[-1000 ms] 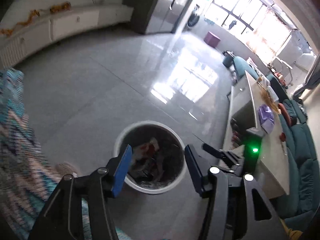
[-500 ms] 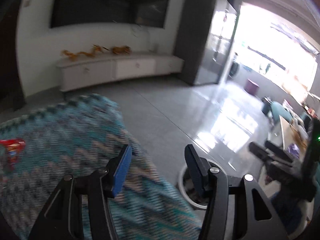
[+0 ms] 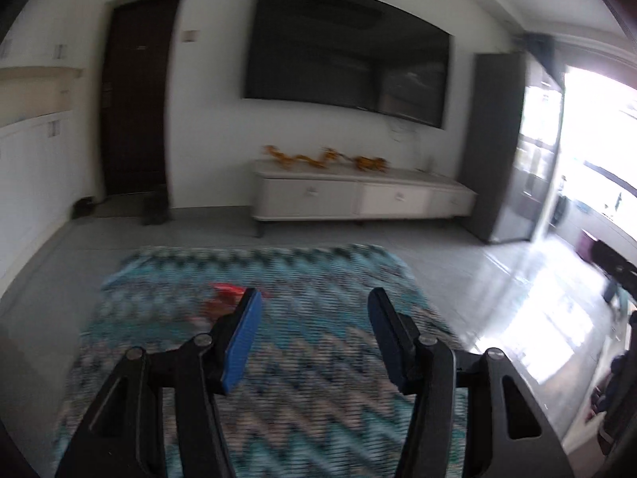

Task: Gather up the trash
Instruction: 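Move both open tools back over the blanket, then grasp the clear plastic with the left tool while the right tool grasps the red wrapper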

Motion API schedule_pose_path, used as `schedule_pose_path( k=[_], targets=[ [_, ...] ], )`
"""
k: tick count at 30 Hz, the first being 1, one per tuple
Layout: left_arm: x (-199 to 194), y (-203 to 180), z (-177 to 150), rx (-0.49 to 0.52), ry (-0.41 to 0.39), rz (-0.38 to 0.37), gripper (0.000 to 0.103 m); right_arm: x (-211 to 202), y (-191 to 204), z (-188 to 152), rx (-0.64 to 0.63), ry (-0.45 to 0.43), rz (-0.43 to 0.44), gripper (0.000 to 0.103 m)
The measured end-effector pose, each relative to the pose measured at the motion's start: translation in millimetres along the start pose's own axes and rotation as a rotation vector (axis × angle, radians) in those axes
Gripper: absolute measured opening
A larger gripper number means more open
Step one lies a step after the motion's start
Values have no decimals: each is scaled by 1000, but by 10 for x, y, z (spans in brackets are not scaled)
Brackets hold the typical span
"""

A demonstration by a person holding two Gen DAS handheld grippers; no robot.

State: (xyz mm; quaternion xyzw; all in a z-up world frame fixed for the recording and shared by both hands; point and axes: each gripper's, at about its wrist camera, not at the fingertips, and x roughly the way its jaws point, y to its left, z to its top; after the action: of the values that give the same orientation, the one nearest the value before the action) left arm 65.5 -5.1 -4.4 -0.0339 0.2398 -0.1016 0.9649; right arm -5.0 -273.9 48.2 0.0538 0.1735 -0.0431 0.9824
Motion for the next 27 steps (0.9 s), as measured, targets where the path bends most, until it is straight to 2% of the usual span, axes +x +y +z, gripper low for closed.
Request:
schedule_pose_path(
  k=[2,5,10,15,27],
  targets=[
    [-70,231,-1,-29,-14,54,65,31,168,5,-10,-5,28,103],
    [-164,550,-30,-65,-37,124,65,70,439,-16,-21,-12,80,103],
    [-216,900,-118,-99,-45,187,67,169,838,-78,-58,20,140,103],
    [-172,1098,-218,-119,-30,217,73,300,1135,-115,-97,51,168,103],
    [-3,1398,-309,-152,16,231,73,631,1517,-224,-154,140,192,103]
  ],
)
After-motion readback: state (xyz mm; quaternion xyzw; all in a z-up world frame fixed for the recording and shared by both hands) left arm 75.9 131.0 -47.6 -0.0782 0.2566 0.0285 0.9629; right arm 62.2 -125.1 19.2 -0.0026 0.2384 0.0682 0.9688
